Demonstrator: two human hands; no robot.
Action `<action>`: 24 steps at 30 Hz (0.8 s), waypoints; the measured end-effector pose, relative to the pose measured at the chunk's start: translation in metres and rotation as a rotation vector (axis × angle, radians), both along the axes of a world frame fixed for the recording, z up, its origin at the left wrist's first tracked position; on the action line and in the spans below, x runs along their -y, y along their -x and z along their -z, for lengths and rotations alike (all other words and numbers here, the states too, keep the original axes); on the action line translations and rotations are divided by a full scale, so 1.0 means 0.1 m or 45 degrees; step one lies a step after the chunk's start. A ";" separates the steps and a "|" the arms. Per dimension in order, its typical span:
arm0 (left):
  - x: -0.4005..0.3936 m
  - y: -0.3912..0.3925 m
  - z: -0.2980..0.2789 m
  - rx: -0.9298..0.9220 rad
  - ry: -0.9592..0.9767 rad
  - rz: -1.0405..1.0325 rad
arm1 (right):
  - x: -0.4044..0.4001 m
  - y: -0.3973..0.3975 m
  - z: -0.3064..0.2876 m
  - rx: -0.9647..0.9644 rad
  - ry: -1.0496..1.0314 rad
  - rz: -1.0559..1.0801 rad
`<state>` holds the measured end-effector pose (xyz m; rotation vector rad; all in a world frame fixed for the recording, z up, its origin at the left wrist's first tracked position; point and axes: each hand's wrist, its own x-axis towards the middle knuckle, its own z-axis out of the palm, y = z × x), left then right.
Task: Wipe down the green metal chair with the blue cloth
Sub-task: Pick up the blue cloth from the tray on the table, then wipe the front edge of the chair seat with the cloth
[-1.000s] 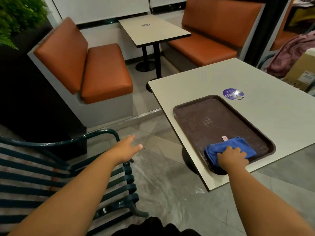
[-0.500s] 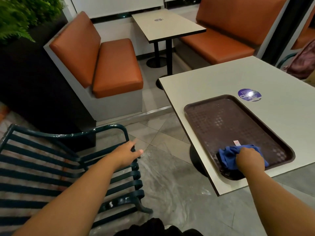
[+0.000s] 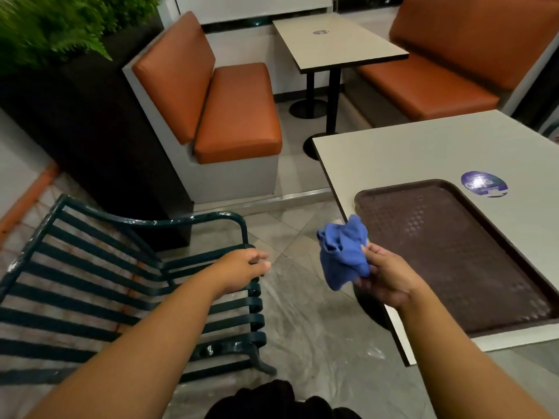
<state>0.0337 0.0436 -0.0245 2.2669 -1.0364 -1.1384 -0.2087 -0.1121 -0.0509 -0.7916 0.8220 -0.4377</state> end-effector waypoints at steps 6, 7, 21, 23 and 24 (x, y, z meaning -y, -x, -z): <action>-0.03 0.08 -0.05 -0.493 0.153 -0.241 | -0.38 -0.62 0.05 0.421 -0.208 -0.418; -0.06 0.08 -0.04 -0.604 0.177 -0.307 | -0.43 -0.71 0.03 0.483 -0.228 -0.474; -0.71 -0.21 -0.35 -0.474 0.575 -0.819 | -0.76 -1.43 0.18 0.376 -0.595 -0.508; -0.79 -0.27 -0.40 -0.342 0.567 -0.774 | -0.76 -1.51 0.23 0.396 -0.637 -0.521; -0.83 -0.29 -0.42 -0.297 0.544 -0.745 | -0.77 -1.55 0.27 0.384 -0.658 -0.546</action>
